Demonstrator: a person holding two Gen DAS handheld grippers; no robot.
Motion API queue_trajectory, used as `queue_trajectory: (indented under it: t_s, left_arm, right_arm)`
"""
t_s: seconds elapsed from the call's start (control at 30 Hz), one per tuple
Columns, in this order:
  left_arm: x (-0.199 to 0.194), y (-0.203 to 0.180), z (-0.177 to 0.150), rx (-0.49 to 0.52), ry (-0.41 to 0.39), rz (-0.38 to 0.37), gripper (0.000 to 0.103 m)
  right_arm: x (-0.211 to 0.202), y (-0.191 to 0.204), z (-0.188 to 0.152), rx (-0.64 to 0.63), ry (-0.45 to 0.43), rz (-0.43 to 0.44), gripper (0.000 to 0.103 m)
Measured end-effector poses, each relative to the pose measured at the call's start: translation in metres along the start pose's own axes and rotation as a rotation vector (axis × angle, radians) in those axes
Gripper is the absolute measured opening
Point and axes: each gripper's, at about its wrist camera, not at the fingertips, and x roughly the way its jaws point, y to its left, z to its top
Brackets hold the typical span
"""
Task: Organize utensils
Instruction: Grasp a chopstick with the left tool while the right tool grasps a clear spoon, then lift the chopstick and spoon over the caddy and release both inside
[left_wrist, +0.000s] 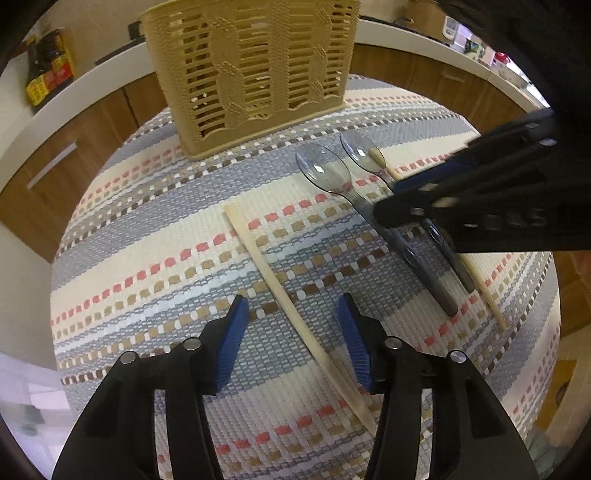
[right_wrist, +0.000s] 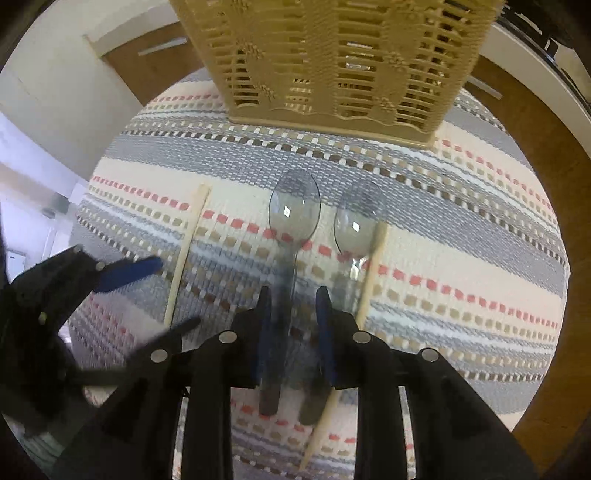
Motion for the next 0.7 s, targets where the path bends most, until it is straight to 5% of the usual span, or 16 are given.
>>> queue_trajectory:
  t_s: [0.13,0.2,0.27,0.33,0.43,0.7]
  left_arm:
    - [0.003,-0.002,0.006,0.017,0.026,0.026,0.046]
    - [0.002,-0.002,0.007,0.01,0.023,0.04,0.04]
    - [0.001,-0.002,0.007,0.006,0.012,0.073,0.013]
    - [0.0,0.0,0.006,-0.001,0.004,0.099,0.004]
    - [-0.007,0.013,0.004,-0.068,-0.036,0.036,0.003]
    - [-0.078,0.036,0.023,-0.175,-0.328,-0.011,0.003]
  right_arm:
    - [0.015,0.008,0.01,0.001,0.012,-0.019,0.022]
    - [0.016,0.016,0.009,-0.031,-0.016,-0.056,0.011]
    - [0.016,0.019,0.006,-0.034,-0.031,-0.047,0.01]
    - [0.013,0.015,0.0,-0.024,-0.054,-0.032,0.01]
    - [-0.002,0.002,-0.009,0.005,-0.107,0.031,0.01]
    - [-0.081,-0.012,-0.024,-0.017,-0.342,0.14,0.01]
